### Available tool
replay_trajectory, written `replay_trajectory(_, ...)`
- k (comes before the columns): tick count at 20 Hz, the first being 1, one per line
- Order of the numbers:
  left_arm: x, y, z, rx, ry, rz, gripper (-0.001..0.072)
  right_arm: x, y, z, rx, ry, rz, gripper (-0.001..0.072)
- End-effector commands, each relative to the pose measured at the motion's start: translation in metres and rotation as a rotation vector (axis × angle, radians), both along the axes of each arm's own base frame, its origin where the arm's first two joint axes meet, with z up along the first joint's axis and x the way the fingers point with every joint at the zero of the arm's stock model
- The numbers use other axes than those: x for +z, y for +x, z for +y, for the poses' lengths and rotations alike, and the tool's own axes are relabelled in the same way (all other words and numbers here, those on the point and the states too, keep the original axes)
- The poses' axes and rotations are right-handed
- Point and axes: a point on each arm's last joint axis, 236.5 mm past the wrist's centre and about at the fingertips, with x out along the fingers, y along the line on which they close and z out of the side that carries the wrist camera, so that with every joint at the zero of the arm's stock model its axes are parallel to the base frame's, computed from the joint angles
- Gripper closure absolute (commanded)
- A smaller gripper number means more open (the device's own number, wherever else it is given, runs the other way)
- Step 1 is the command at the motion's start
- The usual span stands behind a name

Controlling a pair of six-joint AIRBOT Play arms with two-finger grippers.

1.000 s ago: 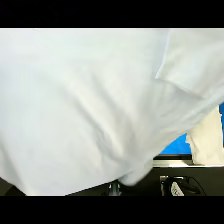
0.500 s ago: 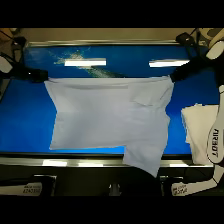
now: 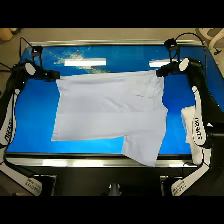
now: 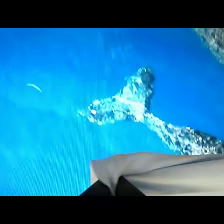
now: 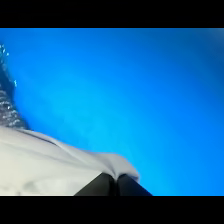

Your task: Fold the shirts.

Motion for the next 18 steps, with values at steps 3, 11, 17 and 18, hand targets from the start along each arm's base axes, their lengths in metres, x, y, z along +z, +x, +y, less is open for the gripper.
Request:
replay_trajectory(3, -0.002, 0.02, -0.006, 0.101, -0.096, -0.042, 0.0676, -0.019, -0.002, 0.002, -0.015, 0.02, 0.046, 0.0681)
replay_trajectory(11, -0.03, -0.085, -0.014, -0.103, 0.004, 0.401, 0.0677, -0.023, -0.095, -0.009, 0.087, -0.047, 0.4, 0.0681)
replay_trajectory(17, -0.079, -0.151, -0.016, -0.121, -0.018, 0.68, 0.0676, -0.075, -0.183, 0.006, 0.159, 0.015, 0.831, 0.0681)
replay_trajectory(18, -0.084, -0.157, -0.017, -0.122, -0.02, 0.701, 0.0677, -0.079, -0.187, 0.008, 0.144, 0.033, 0.855, 0.0682)
